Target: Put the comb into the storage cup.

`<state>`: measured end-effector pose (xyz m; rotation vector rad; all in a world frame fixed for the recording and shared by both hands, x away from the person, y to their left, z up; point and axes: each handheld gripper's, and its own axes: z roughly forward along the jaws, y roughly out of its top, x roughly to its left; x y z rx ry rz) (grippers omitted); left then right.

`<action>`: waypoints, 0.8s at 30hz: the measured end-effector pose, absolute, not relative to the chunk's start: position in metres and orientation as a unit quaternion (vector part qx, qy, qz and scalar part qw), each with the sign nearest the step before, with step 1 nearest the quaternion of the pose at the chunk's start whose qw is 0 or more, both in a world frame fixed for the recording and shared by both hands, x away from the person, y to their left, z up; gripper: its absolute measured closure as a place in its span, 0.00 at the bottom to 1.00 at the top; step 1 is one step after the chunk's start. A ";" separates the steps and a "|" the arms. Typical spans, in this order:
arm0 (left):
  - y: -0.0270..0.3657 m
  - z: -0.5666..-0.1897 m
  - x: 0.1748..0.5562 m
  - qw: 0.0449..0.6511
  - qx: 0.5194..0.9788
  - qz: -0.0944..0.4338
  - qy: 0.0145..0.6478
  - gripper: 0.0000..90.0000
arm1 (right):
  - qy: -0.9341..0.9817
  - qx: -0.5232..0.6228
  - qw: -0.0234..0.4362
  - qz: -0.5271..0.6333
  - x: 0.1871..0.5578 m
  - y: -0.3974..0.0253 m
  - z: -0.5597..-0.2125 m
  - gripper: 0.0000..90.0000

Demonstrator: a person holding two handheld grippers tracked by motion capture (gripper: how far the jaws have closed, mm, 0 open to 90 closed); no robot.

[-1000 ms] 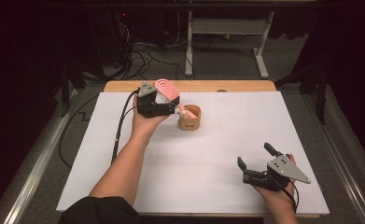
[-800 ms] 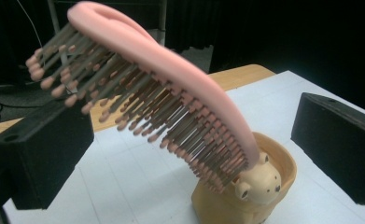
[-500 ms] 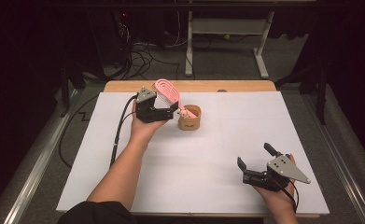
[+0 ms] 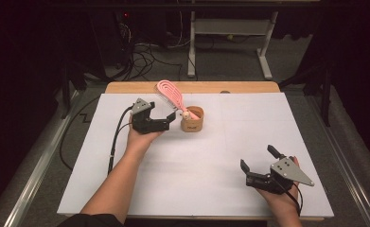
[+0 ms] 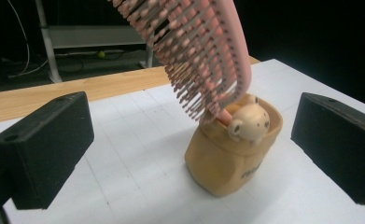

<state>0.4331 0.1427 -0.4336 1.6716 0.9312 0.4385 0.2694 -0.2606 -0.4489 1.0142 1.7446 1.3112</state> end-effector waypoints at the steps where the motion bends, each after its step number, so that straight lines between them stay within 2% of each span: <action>1: 0.144 -0.434 0.431 0.557 0.708 0.185 0.393 0.00 | 0.677 0.394 0.359 0.508 0.269 -0.261 -0.449 0.00; 24: 0.207 -0.449 0.354 0.567 0.704 0.196 0.380 0.00 | 0.681 0.392 0.360 0.503 0.269 -0.258 -0.450 0.00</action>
